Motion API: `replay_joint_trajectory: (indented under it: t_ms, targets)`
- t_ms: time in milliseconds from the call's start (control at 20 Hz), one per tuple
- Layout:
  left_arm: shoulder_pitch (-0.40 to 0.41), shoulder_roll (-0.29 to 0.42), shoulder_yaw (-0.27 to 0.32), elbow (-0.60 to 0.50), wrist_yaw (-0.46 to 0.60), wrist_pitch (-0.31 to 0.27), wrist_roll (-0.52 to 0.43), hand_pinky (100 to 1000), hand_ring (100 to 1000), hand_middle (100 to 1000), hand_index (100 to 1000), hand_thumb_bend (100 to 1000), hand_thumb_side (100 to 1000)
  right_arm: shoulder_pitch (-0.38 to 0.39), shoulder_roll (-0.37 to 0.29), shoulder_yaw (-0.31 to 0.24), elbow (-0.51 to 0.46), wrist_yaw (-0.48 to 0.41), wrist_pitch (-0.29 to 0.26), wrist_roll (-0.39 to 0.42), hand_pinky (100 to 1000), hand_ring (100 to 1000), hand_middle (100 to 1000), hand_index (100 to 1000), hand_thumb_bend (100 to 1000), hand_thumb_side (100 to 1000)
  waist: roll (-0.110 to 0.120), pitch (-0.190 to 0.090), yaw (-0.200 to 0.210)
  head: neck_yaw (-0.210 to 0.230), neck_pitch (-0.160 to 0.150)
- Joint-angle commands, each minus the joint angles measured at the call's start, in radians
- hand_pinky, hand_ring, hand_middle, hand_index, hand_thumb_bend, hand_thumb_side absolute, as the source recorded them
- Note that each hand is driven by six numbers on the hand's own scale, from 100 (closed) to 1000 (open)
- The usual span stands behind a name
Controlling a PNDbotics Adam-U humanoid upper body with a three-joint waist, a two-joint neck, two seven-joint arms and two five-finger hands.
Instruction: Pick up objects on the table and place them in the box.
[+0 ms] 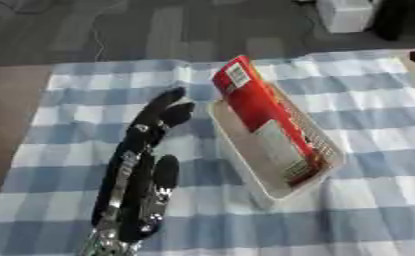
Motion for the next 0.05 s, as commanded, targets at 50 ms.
replay_joint_trajectory:
  t_ms: [50]
  targets:
    - [-0.005,-0.001,-0.006,-0.012,-0.011,0.006,-0.009,793,838,874,971,100,823,-0.001,-0.002,-0.001,-0.022,-0.005,0.004,0.001,779,917,927,915,100,524,-0.002,-0.017,-0.002,0.003,-0.008]
